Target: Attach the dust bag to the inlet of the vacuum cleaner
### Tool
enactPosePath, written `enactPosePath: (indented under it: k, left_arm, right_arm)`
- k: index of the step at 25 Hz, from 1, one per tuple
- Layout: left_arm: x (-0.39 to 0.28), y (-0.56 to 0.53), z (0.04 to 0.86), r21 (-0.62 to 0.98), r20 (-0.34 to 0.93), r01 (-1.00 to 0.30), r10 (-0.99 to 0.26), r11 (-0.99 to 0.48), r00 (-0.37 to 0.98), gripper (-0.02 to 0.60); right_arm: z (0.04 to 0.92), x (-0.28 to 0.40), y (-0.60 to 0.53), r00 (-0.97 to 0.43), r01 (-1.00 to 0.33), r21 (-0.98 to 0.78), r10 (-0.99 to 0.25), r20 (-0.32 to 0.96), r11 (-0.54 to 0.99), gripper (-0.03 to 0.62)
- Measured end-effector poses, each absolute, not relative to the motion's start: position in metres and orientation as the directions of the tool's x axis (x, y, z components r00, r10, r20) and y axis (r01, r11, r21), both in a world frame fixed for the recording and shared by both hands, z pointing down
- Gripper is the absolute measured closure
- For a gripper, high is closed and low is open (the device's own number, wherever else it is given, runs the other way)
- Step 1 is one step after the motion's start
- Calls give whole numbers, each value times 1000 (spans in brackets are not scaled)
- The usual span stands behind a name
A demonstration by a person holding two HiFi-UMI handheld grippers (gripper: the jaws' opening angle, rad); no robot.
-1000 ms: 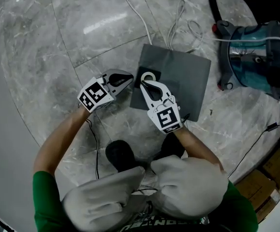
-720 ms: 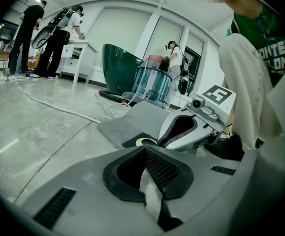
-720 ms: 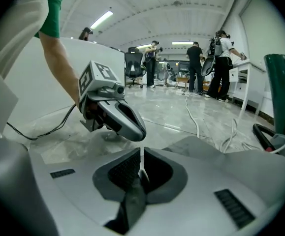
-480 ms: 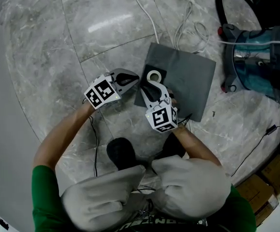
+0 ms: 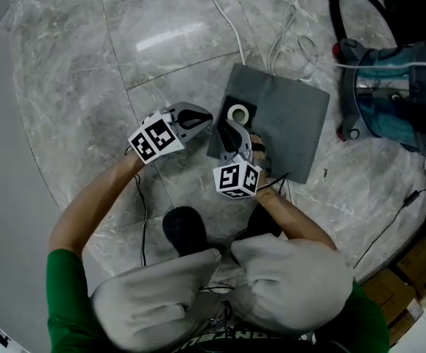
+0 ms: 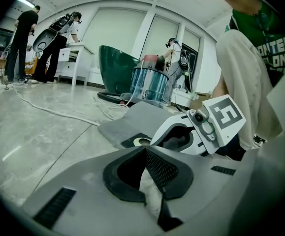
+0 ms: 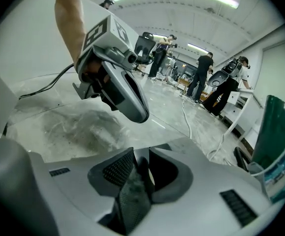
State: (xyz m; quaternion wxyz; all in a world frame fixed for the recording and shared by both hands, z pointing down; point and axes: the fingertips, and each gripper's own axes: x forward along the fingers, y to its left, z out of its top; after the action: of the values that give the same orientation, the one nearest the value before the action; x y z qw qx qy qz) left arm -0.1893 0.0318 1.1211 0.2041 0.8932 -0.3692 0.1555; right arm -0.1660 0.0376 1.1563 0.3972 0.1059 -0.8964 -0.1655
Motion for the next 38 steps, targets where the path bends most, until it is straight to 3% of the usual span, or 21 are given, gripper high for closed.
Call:
enactPosePath:
  k: [14,25,34,38]
  left_arm:
    - [-160,17,1134,292,490,-705,-532,-647,691,580]
    - [-186,13,1144,293,534,-785,-588,-546,608,580]
    - [-189,33,1135,304,506,-780,-601,-547,619,580]
    - [-191,35,1135,297,505,-779,-602,-552,619,580]
  right_arm:
    - [1123,-121,-7,-647,-240,369,-431,629,898,497]
    - [1143,-153,31,-683,-88,340,-305,664,936,496]
    - [1166,-167,25,-615,-68,394,-350,707,916,488]
    - [1151,-165,12,-618,-142,440,-427,660,887,488]
